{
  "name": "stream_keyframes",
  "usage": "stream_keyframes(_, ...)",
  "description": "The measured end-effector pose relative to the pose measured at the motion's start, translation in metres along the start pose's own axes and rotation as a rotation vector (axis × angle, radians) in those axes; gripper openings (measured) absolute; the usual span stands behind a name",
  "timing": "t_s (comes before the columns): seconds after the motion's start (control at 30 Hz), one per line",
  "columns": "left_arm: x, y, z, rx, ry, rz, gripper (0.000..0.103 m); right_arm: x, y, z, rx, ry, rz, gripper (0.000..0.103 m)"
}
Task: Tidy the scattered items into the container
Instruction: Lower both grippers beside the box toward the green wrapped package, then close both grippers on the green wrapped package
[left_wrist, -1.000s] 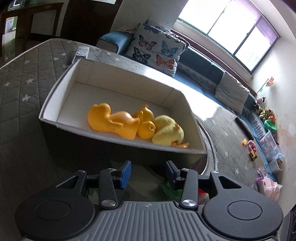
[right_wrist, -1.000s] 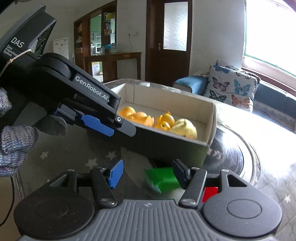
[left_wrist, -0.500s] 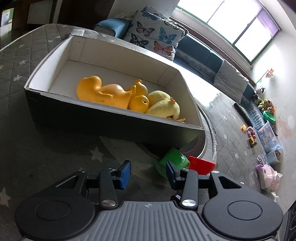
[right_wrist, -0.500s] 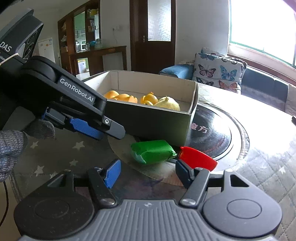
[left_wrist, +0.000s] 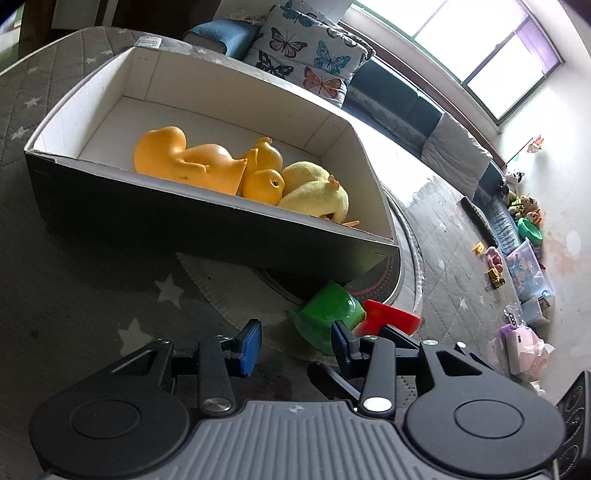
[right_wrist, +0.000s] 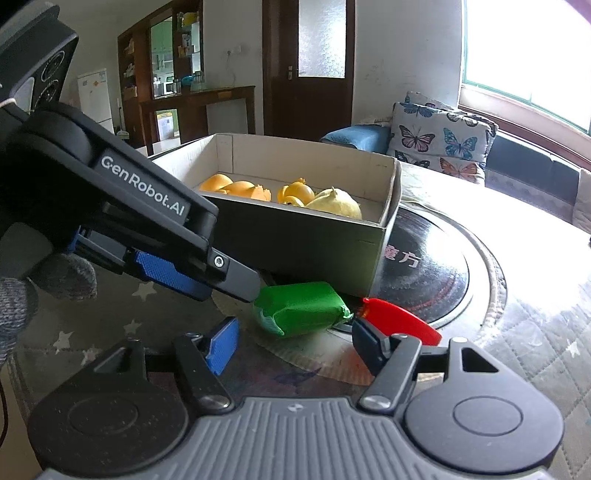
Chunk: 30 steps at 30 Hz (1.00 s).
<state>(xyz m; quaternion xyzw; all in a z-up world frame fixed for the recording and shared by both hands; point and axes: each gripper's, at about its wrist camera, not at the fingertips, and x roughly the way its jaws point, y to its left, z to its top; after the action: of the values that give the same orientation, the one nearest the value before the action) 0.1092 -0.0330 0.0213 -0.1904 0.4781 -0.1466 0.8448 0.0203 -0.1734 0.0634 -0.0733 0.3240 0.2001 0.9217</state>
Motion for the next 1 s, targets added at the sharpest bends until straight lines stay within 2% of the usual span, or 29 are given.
stream_keyframes(0.1,0.002,0.001,0.001,-0.009,0.002,0.000,0.044,0.004,0.002,0.001,-0.016,-0.002,-0.005,0.075)
stream_keyframes(0.4,0.007,0.004,0.003,-0.057,0.028,-0.032,0.044,0.015,0.011,0.005,-0.051,0.004,-0.005,0.076)
stream_keyframes(0.63,0.013,0.006,0.003,-0.068,0.040,-0.041,0.044,0.008,0.018,0.005,-0.066,0.013,0.044,0.076)
stream_keyframes(1.0,0.012,0.008,0.014,-0.079,0.006,-0.048,0.044,0.017,0.005,0.013,-0.011,0.018,0.016,0.076)
